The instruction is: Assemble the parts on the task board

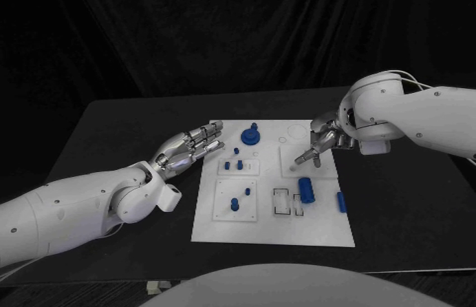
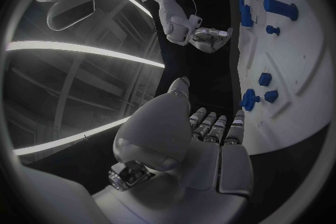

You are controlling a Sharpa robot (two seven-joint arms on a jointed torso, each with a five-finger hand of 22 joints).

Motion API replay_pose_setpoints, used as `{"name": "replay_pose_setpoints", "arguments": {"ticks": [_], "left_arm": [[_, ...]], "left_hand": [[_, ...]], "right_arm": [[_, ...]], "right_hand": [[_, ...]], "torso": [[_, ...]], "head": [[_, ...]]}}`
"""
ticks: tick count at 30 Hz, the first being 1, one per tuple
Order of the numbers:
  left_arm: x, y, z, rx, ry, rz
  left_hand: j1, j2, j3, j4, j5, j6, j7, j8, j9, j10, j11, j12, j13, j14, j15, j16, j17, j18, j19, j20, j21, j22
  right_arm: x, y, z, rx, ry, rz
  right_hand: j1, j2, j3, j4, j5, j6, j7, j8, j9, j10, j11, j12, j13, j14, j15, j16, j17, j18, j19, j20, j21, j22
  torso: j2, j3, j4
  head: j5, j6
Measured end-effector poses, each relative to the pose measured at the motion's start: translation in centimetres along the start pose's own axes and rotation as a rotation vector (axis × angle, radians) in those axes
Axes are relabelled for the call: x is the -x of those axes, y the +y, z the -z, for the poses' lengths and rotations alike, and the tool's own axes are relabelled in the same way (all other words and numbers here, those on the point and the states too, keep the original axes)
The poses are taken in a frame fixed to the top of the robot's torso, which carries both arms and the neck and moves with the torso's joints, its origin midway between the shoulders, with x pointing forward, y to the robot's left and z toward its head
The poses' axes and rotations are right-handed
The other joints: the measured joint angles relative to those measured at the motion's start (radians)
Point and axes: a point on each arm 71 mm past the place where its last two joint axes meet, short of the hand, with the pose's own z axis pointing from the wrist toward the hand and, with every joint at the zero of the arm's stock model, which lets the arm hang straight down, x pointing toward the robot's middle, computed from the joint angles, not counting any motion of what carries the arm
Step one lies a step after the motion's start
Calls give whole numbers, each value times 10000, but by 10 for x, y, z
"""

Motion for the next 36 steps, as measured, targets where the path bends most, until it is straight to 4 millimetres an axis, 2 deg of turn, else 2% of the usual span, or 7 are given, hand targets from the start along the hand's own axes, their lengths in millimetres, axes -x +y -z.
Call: {"name": "replay_pose_setpoints", "arguments": {"ticks": [7, 9, 18, 21, 22, 29, 36], "left_arm": [[1, -1, 3, -25, -238, -160], [2, -2, 5, -26, -345, -252], [7, -8, 18, -38, -814, -957], [6, -11, 18, -74, -873, -1153], [6, -11, 19, -86, -896, -1228], [5, -13, 21, -115, -968, -1496], [5, -13, 20, -126, -939, -1602]], "left_hand": [[-96, -96, -111, 111, 0, 150, -107, 0, 18, 36, -36, 79, 8, -15, -151, 0, -14, 0, -2, -79, 0, -65], [-165, -165, -189, 189, 0, 233, -115, 0, 24, 71, -71, 155, 13, -13, -225, 0, -18, 0, -18, -94, 0, -75], [-112, -338, -304, 303, 0, 490, -154, 39, 47, 143, -142, 322, 36, -33, -277, 0, -19, 0, -17, -165, 0, -127], [-131, -483, -377, 379, 0, 584, -113, 39, 53, 179, -179, 354, 38, -33, -277, 0, -16, 0, -26, -156, 0, -153], [-121, -539, -388, 422, 0, 624, -124, 39, 53, 179, -178, 354, 38, -33, -277, 0, -13, 1, -62, -114, 0, -153], [-121, -539, -359, 475, 0, 749, -248, 39, 53, 179, -178, 354, 37, 5, -238, 0, -7, 0, -53, -51, 0, -203], [-80, -581, -332, 502, 0, 710, -286, 38, 52, 179, -178, 353, 37, 5, -238, 0, -6, -1, -88, -17, 0, -203]], "right_arm": [[-1, 7, -1, 70, 311, 287], [-1, 7, -2, 67, 362, 313], [-8, 5, -9, -5, 547, 240], [-10, 6, -12, -28, 593, 255], [-12, 6, -14, -32, 623, 275], [-20, 7, -20, -95, 711, 390], [-24, 7, -22, -174, 595, 474]], "right_hand": [[-243, 242, -308, 171, -478, 70, 1, -506, -332, -1, 0, 0, -1, 0, 0, -40, 0, 0, 35, -37, -102, -1], [-327, 327, -411, 159, -521, -6, 77, -677, -439, -1, 0, 0, -1, 0, 0, -40, 0, 0, 35, -37, -122, -1], [-343, 342, -553, 112, -584, -199, 270, -1084, -702, 30, 44, 0, -2, 0, 0, -79, 0, 0, 35, -36, -221, -1], [-260, 425, -628, 90, -339, -199, 269, -1084, -700, -3, 77, 0, -2, 0, 0, -79, 0, 0, 34, -36, -260, -1], [-190, 481, -672, 46, -65, -199, 270, -1125, -690, -3, 77, 0, -2, 0, 0, -79, 0, 0, 20, -22, -313, -2], [193, 444, -746, -142, 858, -343, 304, -1228, -563, 32, 113, 0, -2, -9, 67, -167, 0, 0, 33, 37, -473, -2], [252, 459, -729, -181, 1004, -378, 339, -1267, -541, 33, 113, 0, -2, -9, 67, -232, 0, -1, 34, 37, -570, -2]], "torso": [[5, 0, 5], [3, -1, 9], [-6, -3, 9], [-1, -5, 14], [0, -6, 15], [-12, -10, 16], [-19, -12, 14]], "head": [[-62, 0], [-67, 0], [-86, 0], [-99, 0], [-104, 0], [-110, 0], [-112, 0]]}}
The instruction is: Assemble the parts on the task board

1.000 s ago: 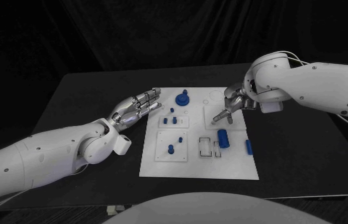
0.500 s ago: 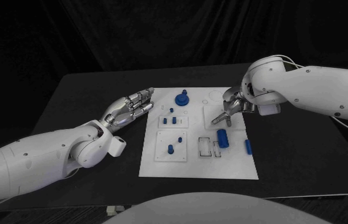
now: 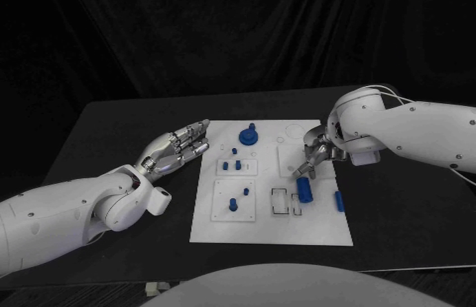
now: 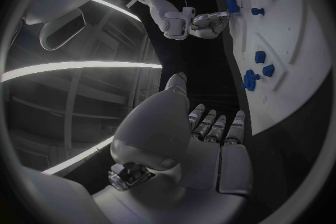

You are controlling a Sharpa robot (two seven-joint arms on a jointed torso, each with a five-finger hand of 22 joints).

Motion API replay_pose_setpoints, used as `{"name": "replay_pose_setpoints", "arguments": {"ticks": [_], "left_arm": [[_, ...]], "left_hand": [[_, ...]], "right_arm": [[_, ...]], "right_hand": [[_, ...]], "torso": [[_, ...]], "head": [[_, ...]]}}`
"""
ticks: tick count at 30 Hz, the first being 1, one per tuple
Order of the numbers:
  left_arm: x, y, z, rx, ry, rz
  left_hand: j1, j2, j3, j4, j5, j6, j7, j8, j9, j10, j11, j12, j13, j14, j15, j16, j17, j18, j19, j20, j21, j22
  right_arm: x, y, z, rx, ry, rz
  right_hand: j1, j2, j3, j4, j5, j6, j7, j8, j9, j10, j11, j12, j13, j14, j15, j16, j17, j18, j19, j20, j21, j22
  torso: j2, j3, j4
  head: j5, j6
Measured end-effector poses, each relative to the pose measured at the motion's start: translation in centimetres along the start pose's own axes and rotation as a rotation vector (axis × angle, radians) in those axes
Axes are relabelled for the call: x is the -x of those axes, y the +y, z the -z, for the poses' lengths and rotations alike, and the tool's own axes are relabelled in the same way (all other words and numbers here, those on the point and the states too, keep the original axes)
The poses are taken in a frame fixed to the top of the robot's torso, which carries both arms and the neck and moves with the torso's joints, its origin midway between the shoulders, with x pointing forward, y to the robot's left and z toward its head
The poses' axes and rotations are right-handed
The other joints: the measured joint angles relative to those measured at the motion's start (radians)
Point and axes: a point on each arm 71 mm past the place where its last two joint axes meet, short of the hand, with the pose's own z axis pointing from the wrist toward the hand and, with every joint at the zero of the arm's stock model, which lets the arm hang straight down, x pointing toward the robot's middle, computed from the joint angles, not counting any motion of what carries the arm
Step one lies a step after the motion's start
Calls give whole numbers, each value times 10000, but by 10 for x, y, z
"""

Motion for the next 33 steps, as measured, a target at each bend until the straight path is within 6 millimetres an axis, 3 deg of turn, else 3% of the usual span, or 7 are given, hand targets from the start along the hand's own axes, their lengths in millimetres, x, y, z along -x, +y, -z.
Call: {"name": "replay_pose_setpoints", "arguments": {"ticks": [33], "left_arm": [[-6, 2, -8, -52, 358, 110]], "left_hand": [[214, 56, 86, -31, 39, -108, 109, -1, -3, -37, 37, -3, -3, 36, 37, 0, 5, 1, 36, 35, 0, 3]], "right_arm": [[-15, 2, -9, 38, -260, -260]], "right_hand": [[14, 96, -208, -10, -77, 294, -139, 61, 50, 1, -1, 0, -1, -1, -1, -394, 0, 0, 0, 0, -718, 7]], "torso": [[16, 9, -19]], "head": [[-7, 0]]}}
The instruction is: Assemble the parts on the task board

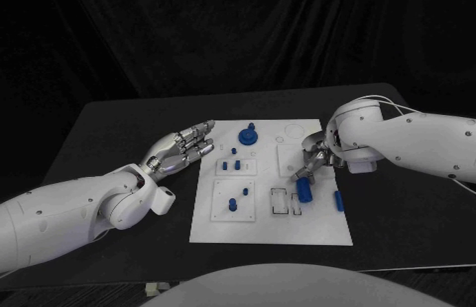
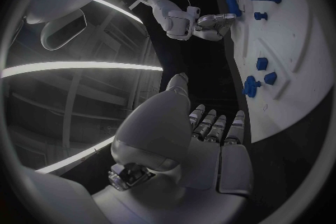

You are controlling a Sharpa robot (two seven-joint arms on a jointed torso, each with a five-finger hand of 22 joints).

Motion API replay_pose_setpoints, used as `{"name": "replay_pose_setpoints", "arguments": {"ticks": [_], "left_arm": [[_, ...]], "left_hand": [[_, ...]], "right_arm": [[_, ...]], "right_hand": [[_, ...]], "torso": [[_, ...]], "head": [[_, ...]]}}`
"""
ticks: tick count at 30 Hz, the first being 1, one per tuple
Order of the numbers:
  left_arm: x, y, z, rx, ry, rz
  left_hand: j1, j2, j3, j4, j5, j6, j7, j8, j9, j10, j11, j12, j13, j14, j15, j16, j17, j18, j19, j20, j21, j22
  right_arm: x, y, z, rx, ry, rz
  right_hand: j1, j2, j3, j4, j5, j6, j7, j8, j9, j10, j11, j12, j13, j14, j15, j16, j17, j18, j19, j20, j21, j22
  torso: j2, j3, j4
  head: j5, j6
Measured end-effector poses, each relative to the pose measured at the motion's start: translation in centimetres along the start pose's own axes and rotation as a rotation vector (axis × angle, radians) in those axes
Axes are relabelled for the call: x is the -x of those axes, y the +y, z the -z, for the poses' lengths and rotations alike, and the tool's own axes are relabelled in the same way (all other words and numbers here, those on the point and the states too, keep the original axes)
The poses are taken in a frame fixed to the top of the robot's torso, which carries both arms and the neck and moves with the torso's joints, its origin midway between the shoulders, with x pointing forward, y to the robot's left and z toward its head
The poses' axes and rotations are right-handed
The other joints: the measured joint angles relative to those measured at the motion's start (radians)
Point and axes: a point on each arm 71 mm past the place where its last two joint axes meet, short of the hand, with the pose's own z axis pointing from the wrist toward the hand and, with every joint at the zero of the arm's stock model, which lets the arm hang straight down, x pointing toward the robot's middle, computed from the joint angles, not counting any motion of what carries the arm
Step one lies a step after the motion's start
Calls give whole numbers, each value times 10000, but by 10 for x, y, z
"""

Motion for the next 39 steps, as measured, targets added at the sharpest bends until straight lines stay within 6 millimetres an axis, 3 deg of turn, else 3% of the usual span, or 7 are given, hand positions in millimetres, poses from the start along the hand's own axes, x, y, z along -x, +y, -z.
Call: {"name": "replay_pose_setpoints", "arguments": {"ticks": [4, 7, 14, 20, 27, 33, 39], "left_arm": [[-1, 0, 0, -4, 53, 36], [-1, 0, -1, -7, 78, 53], [-2, 0, -1, -14, 147, 102], [-3, 0, -2, -24, 215, 148], [-4, 0, -3, -30, 270, 184], [-5, 0, -3, -37, 321, 216], [-6, 0, -4, -39, 355, 241]], "left_hand": [[-2, -2, 0, 0, 0, 0, 0, 0, 0, 0, 0, 0, 0, 0, 0, 0, 1, 0, 0, 0, 0, 0], [43, 43, 42, -42, 0, 61, 61, 0, 0, 0, 0, 0, 0, -37, 37, 0, 1, -169, 0, 0, 0, 0], [82, 3, 61, -62, 42, 180, 180, 0, 13, 0, 0, 0, 0, -38, 37, 0, 2, -168, 0, -1, 0, 1], [82, 3, 68, -69, 42, 180, 180, 0, 13, 0, 0, 0, -1, -38, 37, 0, 2, -167, 0, 0, 0, 1], [82, 3, 95, -41, 42, 233, 233, 0, 21, 0, 0, -40, -1, -38, 37, 0, 3, -165, -1, -1, 0, 1], [117, 39, 95, -41, 42, 233, 233, 0, 21, 0, 0, -40, -1, -38, 37, 0, 4, -166, -1, -1, 0, 1], [117, 38, 95, -41, 42, 233, 233, 0, 20, 0, 0, -40, -1, -37, 37, 0, 4, -176, -1, -1, 0, 2]], "right_arm": [[-2, 1, -1, 29, -27, -51], [-3, 1, -1, 32, -87, -96], [-4, 1, -2, 34, -251, -169], [-5, 3, -2, 21, -419, -105], [-7, 5, -2, 30, -577, -8], [-8, 6, -2, 52, -675, 30], [-9, 8, -1, 81, -742, 83]], "right_hand": [[229, -25, 35, -197, 0, 32, -2, 1, 6, 0, 0, 0, 0, 0, 0, -76, 0, 160, 0, 0, -98, 0], [433, -29, 43, -344, 80, 78, -45, 20, 43, 0, 0, 0, 0, 0, 0, -117, 0, 159, 0, 0, -190, -1], [686, -29, 98, -624, 612, 247, -109, 40, 166, 2, -76, 0, 0, 38, -39, -543, 0, 159, 0, 0, -612, -2], [810, -66, 80, -811, 436, 395, -183, 146, 373, 1, -150, 0, 0, 26, -117, -815, -19, 159, -58, -58, -922, -2], [1071, -144, 107, -1074, 154, 450, -159, 196, 593, -1, -148, 0, 0, 28, -119, -970, -264, 317, -72, -72, -1141, -3], [1211, -115, 223, -1190, 143, 406, -203, 232, 715, -1, -145, 0, -1, 28, -118, -1187, -568, 315, -108, -108, -1310, -4], [1242, -139, 304, -1271, 222, 306, -107, 234, 920, -1, -143, 0, -1, 28, -115, -1272, -709, 314, -108, -108, -1454, -4]], "torso": [[0, 0, 1], [-1, 0, 1], [-1, 0, 2], [-1, 0, 5], [-1, 0, 3], [-2, 0, 2], [-1, 2, 3]], "head": [[17, 0], [31, 0], [25, 0], [10, 0], [26, 0], [45, 0], [31, 0]]}}
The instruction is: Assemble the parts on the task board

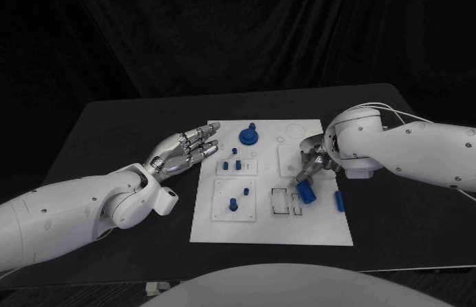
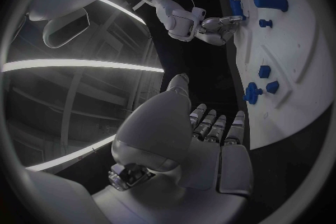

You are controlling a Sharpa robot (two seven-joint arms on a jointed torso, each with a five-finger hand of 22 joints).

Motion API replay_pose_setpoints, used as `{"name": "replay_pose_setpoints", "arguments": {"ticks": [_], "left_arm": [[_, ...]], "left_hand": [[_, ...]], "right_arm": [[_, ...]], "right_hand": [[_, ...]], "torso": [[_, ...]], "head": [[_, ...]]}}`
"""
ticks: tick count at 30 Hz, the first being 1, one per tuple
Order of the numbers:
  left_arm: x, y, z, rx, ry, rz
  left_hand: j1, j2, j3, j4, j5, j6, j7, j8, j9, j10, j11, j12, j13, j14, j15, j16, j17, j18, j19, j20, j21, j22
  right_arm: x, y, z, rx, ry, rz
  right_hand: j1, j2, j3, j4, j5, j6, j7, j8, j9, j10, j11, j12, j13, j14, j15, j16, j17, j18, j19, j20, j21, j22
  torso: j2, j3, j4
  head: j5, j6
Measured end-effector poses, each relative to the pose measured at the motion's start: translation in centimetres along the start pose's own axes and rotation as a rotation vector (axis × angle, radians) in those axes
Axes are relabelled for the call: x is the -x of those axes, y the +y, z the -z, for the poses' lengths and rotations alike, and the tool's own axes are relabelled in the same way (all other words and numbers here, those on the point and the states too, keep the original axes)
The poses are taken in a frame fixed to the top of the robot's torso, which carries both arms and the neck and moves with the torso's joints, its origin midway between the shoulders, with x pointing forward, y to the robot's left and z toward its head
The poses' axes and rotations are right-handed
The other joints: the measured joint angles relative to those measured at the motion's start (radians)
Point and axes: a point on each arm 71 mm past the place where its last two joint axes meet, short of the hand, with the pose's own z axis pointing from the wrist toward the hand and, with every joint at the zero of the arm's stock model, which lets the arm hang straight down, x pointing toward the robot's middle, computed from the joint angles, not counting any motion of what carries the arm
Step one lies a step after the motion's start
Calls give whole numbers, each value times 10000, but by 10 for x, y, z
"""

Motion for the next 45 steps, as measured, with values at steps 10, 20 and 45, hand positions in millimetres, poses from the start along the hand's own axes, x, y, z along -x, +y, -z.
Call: {"name": "replay_pose_setpoints", "arguments": {"ticks": [10, 20, 45], "left_arm": [[-1, 0, -1, -3, 58, 38], [-1, 0, -1, -5, 114, 77], [-1, 1, -3, 0, 203, 125]], "left_hand": [[0, 0, 28, -28, 0, 0, 0, 0, -1, 0, 0, 0, 0, 0, 0, 0, 1, -142, 0, 0, 0, 11], [38, 38, 56, -56, 37, 36, 36, 0, 8, 0, 0, 0, 0, 0, 0, 0, 1, -140, 0, 0, 0, 11], [38, 38, 55, -56, 37, 36, 36, 0, 5, 0, 0, 0, -1, 0, 0, 0, 2, -137, 0, -1, 0, 19]], "right_arm": [[-2, 2, 1, 28, -168, 65], [-6, -4, 4, 113, -334, -507], [-16, -18, 16, 297, -447, -1908]], "right_hand": [[115, -120, 72, -73, 799, -356, 90, 943, 1512, -36, -42, 0, 0, -34, -47, -116, -150, -2, 38, -37, -207, -1], [70, -163, 214, 69, 1552, -775, -104, 1384, 2255, 57, -169, 0, 0, 51, -165, -116, -201, -3, 73, -73, -290, -2], [-87, -317, 1052, -276, 2575, -1153, -239, 1499, 2696, 23, -203, 0, -1, 36, -187, -226, -339, -5, 36, -108, -464, -3]], "torso": [[1, 0, 3], [3, 0, 4], [-6, 0, -6]], "head": [[27, 0], [48, 0], [79, 0]]}}
